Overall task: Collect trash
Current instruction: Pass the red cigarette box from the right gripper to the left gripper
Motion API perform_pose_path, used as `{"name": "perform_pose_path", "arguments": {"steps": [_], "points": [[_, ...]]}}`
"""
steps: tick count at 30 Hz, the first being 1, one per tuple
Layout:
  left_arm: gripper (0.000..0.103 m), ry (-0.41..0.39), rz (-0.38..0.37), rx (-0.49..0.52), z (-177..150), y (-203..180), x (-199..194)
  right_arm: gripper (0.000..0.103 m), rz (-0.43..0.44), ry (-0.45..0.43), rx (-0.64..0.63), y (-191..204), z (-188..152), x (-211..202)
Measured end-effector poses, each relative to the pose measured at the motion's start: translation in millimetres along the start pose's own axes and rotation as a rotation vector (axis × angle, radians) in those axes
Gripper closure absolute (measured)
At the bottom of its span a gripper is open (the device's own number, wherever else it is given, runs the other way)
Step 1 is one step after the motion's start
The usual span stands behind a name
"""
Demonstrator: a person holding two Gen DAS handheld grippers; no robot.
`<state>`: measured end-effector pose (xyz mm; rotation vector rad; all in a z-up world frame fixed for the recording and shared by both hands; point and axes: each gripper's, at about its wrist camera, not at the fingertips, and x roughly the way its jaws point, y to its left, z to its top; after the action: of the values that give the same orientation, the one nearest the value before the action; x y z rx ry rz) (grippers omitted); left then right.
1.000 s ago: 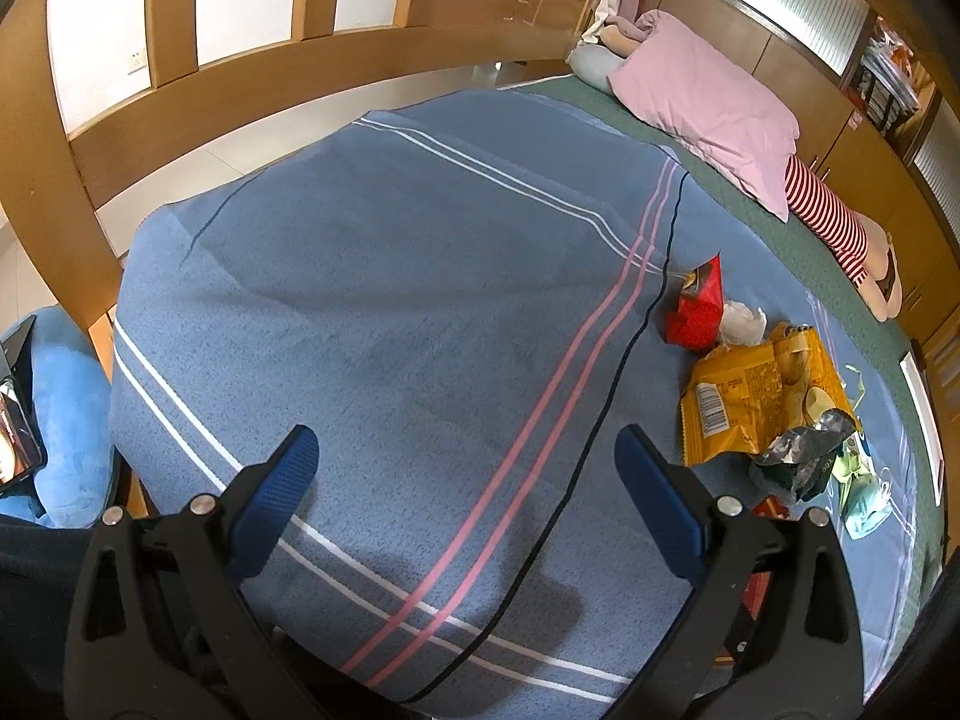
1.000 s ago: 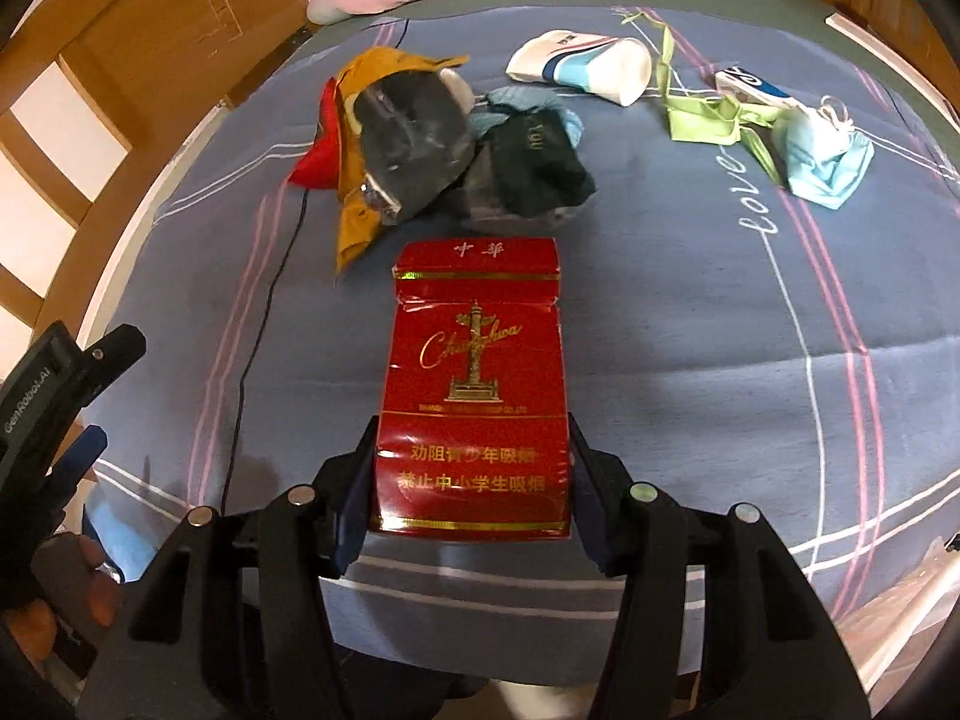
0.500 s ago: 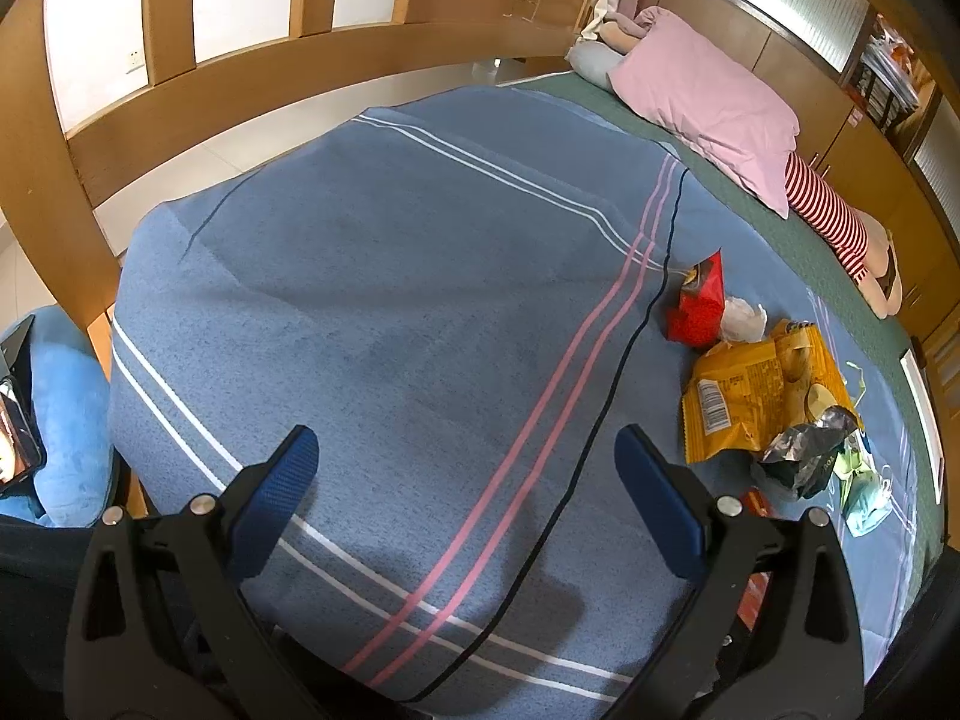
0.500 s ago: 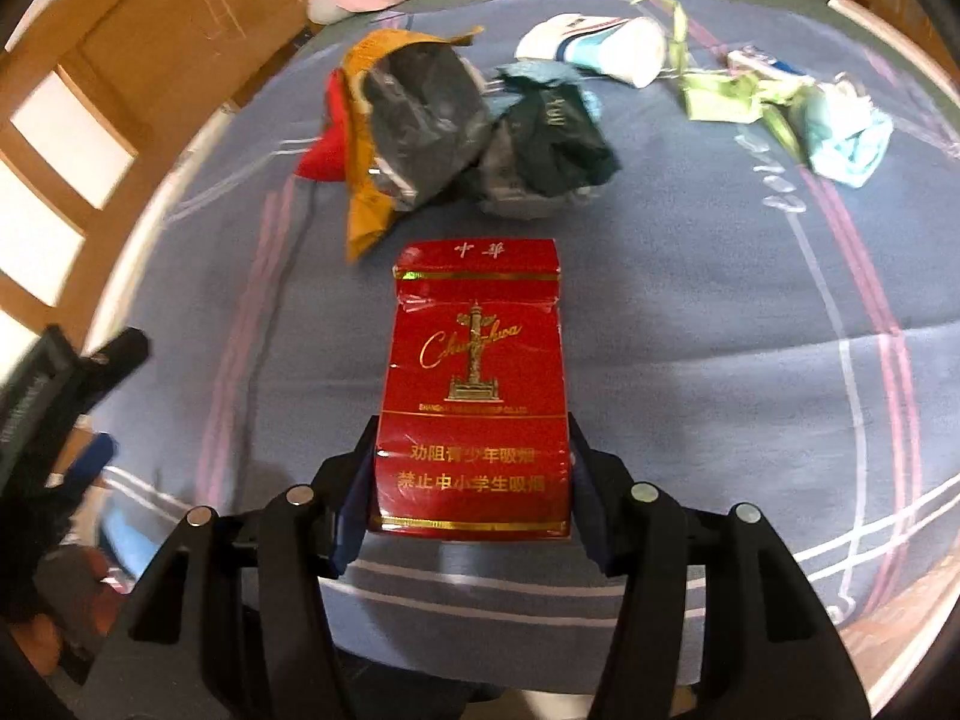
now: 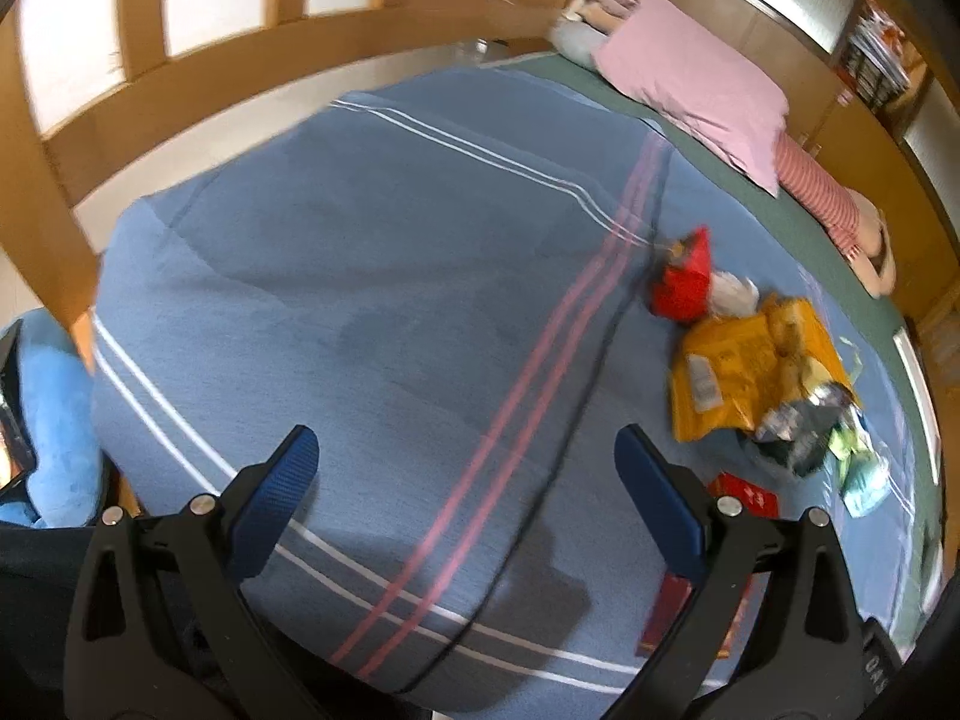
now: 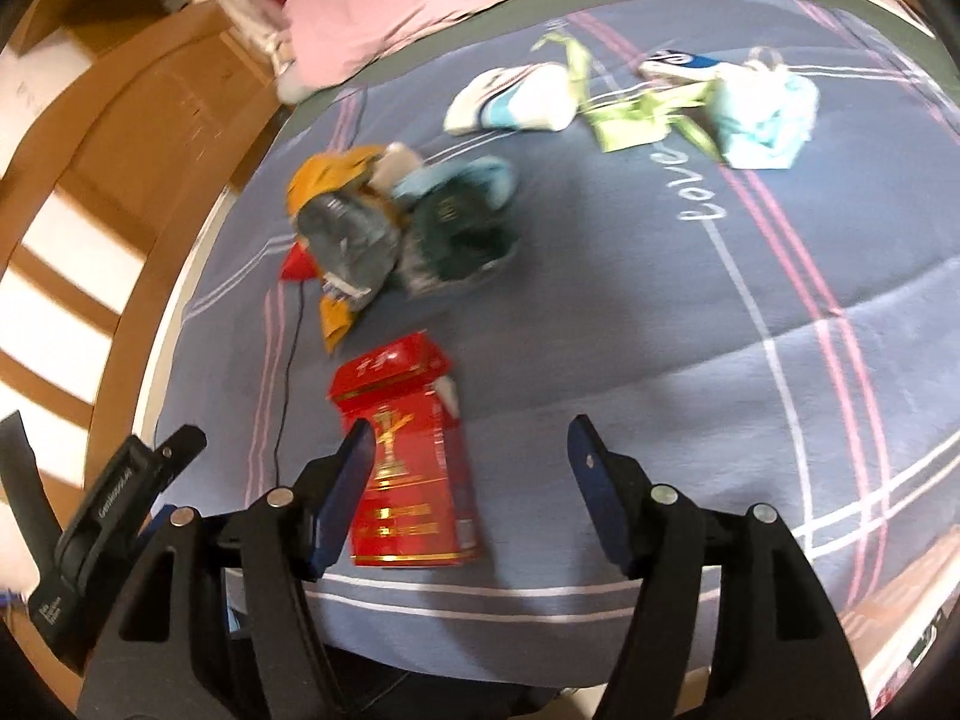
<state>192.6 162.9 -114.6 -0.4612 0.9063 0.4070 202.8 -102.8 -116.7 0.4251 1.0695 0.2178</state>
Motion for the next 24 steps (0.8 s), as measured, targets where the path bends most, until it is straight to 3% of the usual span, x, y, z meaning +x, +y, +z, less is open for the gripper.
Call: {"name": "perform_pose_path", "arguments": {"steps": [6,10,13,15,20,22,23,24], "points": [[0.004,0.047,-0.125,0.146,-9.7,-28.6,0.9,0.037,-0.031,-0.055,0.078,-24.8,-0.4,-19.2],[0.005,0.090,-0.219,0.112,-11.1,-30.4,5.5,0.037,-0.109,-0.093,0.110,-40.7,3.8,-33.6],[0.005,0.230,-0.370,0.200,-24.4,-54.0,17.9,0.037,-0.142,-0.130,0.151,-54.2,6.7,-46.0],[0.005,0.263,-0.400,0.277,-32.1,-68.2,19.7,0.037,-0.158,-0.164,0.180,-63.6,7.9,-56.3],[0.005,0.222,-0.287,0.518,-54.8,-115.9,25.1,0.037,-0.178,-0.199,0.206,-75.8,7.6,-70.4],[0.016,0.250,-0.245,0.551,-63.3,-122.9,32.1,0.037,-0.174,-0.189,0.194,-73.7,8.7,-68.8],[0.030,0.264,-0.241,0.553,-63.8,-124.2,35.6,0.037,-0.168,-0.184,0.185,-71.5,10.4,-67.1],[0.037,0.262,-0.227,0.552,-64.4,-123.7,36.6,0.037,-0.166,-0.183,0.179,-69.1,11.6,-66.4]]}}
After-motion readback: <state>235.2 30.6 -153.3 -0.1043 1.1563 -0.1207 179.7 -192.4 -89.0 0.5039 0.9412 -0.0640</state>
